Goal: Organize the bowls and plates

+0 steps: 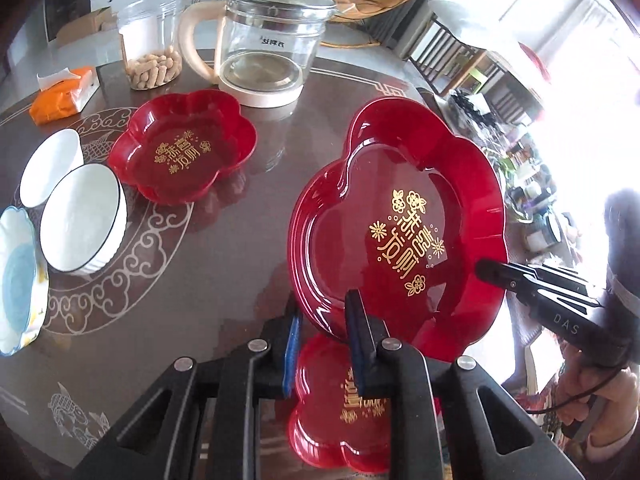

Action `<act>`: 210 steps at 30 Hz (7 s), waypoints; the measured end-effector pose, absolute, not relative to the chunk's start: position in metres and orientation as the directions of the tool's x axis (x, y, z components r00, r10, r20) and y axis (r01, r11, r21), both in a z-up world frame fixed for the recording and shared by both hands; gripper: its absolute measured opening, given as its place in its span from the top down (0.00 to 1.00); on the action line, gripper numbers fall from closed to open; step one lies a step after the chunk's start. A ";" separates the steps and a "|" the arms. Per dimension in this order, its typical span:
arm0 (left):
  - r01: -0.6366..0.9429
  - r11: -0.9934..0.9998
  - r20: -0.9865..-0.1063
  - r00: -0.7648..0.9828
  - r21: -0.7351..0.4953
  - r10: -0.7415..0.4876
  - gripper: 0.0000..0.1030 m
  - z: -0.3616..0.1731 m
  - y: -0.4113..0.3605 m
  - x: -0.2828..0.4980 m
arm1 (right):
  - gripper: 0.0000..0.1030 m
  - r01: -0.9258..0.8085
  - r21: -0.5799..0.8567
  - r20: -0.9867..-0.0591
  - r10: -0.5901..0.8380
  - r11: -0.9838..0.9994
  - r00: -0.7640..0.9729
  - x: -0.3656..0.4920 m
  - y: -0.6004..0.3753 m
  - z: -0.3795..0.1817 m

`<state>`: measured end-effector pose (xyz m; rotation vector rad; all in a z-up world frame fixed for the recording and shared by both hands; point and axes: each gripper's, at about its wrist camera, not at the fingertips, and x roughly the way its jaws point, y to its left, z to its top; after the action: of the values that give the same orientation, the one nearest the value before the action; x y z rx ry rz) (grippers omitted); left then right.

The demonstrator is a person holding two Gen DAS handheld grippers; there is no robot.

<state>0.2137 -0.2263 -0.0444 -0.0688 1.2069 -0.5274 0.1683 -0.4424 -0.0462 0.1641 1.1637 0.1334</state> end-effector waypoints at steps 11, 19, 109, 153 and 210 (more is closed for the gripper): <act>0.438 0.868 -0.920 0.189 -0.234 -0.344 0.80 -0.093 -0.222 0.140 | 0.91 0.082 0.299 -0.912 0.259 0.951 0.319 0.067 -0.426 -0.086; 0.470 0.860 -0.935 0.172 -0.200 -0.311 0.80 -0.108 -0.227 0.116 | 0.91 0.148 0.283 -0.931 0.234 0.948 0.281 0.063 -0.427 -0.113; 0.332 0.933 -0.794 0.524 -0.140 -0.306 0.19 -0.102 -0.076 0.041 | 0.35 0.240 0.020 -0.663 -0.167 0.971 0.730 -0.056 -0.295 -0.095; 0.276 0.953 -0.796 0.547 -0.122 -0.260 0.19 -0.089 -0.055 0.044 | 0.35 0.209 0.041 -0.654 -0.132 0.977 0.745 -0.054 -0.286 -0.083; 0.312 0.942 -0.805 0.524 -0.123 -0.278 0.19 -0.045 -0.011 0.210 | 0.31 0.073 0.487 -0.717 0.351 0.870 0.603 0.094 -0.277 -0.045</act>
<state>0.2095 -0.0113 -0.0451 0.0384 0.9566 -0.3535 0.0938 -0.2772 -0.0454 0.5069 0.9192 0.1689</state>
